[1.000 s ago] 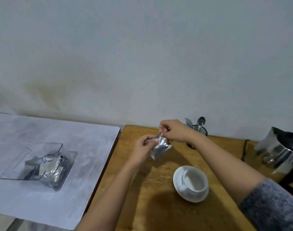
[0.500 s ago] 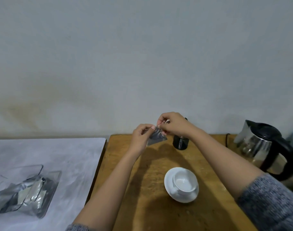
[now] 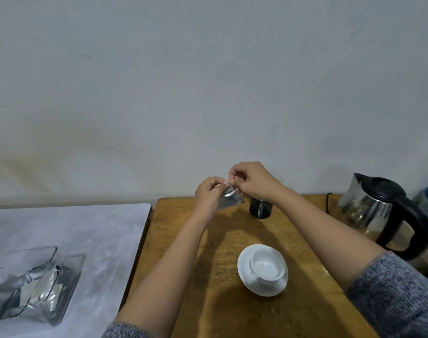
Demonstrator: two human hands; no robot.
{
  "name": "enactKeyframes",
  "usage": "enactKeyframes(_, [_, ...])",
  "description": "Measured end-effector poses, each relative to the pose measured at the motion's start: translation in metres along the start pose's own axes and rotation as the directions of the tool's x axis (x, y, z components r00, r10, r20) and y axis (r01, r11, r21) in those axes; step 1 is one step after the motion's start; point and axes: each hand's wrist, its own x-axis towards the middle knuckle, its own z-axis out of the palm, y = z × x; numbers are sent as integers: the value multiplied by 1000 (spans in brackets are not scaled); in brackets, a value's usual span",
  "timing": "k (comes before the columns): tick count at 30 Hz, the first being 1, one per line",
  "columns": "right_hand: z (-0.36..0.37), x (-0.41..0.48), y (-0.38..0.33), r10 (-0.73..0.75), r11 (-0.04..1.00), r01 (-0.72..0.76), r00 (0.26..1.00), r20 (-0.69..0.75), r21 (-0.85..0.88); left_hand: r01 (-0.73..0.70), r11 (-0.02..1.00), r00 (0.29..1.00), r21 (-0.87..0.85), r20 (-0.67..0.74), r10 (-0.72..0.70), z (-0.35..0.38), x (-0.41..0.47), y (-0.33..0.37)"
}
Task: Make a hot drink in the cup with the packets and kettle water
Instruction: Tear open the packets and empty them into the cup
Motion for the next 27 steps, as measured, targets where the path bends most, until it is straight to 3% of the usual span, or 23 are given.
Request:
enactKeyframes(10, [5, -1, 2, -243, 955, 231, 969, -43, -187, 70, 995, 997, -64, -9, -71, -4, 2, 8])
enactKeyframes(15, [13, -8, -8, -328, 905, 327, 944, 44, -272, 86, 987, 994, -133, -58, -94, -15, 4, 10])
enactKeyframes(27, [35, -17, -8, -414, 897, 428, 901, 129, -113, 72, 981, 978, -180, -179, -104, -46, 19, -5])
